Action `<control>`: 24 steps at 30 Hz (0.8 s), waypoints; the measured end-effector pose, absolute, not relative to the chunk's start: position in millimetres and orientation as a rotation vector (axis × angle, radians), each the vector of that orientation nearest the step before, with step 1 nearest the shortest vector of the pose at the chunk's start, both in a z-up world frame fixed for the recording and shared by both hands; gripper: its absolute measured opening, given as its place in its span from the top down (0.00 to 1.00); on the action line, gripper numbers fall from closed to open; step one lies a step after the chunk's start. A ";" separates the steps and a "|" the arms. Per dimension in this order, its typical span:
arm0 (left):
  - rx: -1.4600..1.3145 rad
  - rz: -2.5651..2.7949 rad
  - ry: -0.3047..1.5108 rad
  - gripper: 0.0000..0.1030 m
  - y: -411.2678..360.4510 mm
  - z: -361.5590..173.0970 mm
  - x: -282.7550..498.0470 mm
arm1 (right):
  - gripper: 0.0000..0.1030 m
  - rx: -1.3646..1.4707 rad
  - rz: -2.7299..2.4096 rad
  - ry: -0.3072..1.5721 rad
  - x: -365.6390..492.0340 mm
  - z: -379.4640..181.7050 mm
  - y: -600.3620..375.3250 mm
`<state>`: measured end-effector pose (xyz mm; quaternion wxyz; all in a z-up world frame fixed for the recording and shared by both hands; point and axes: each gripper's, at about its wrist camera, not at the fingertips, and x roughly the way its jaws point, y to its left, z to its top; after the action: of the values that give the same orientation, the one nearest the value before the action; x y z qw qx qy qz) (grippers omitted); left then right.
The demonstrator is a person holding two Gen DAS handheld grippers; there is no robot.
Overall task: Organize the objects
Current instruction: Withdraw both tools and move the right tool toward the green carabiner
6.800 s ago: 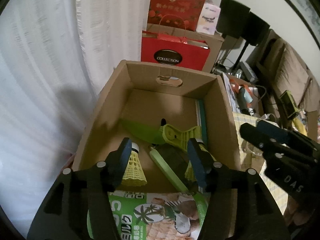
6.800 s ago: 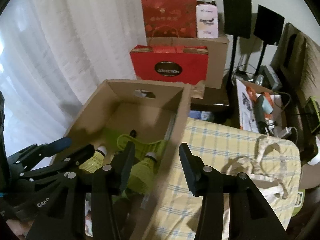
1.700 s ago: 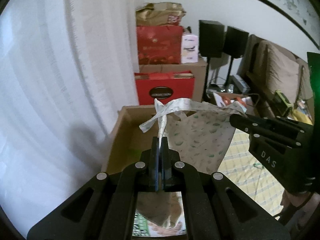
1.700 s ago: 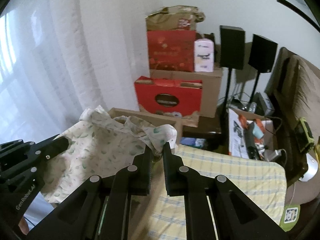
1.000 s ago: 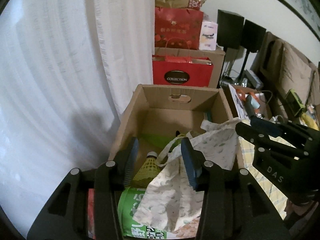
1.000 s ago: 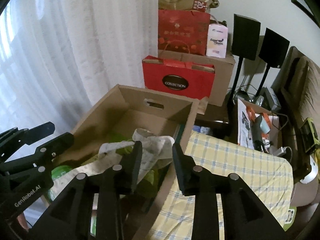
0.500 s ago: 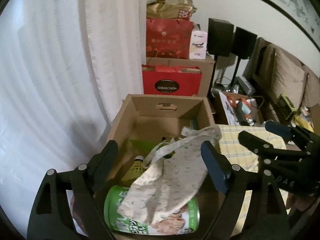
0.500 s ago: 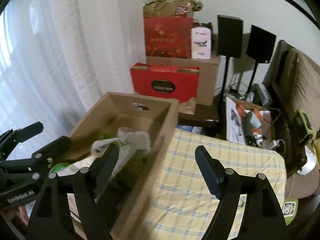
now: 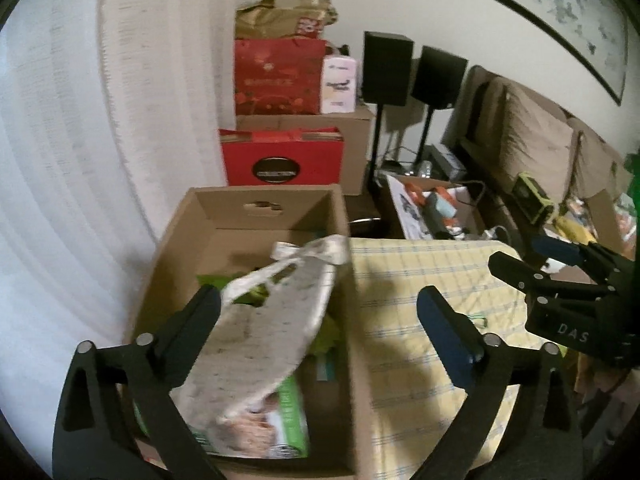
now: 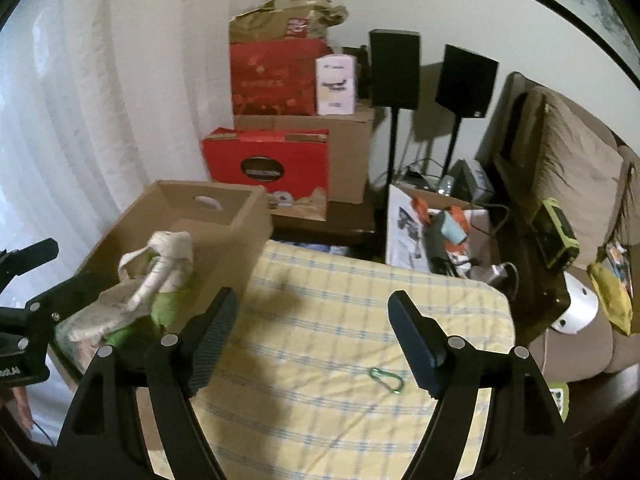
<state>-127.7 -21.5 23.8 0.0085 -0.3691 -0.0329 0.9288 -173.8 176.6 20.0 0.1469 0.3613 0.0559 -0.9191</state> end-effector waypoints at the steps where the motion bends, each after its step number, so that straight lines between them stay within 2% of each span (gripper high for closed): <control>1: -1.152 2.894 -0.099 0.03 -16.9 23.5 -128.9 | 0.24 1.038 -2.654 0.154 -172.2 20.9 183.1; 8: -1.145 2.856 -0.080 0.02 13.7 21.7 -129.9 | 0.24 1.034 -2.681 0.135 -166.3 22.3 209.6; 18: -1.179 2.776 -0.062 0.02 59.1 -0.3 -138.3 | 0.24 1.111 -2.697 0.095 -169.9 -6.5 249.5; 24: -1.202 2.732 -0.086 0.02 75.9 -15.4 -146.4 | 0.33 1.172 -2.684 0.080 -179.9 -30.8 266.0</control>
<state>-146.4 75.9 -15.4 0.0775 -0.4013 -0.0288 0.9122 -179.9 266.0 -30.8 0.1056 0.3977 0.0273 -0.9110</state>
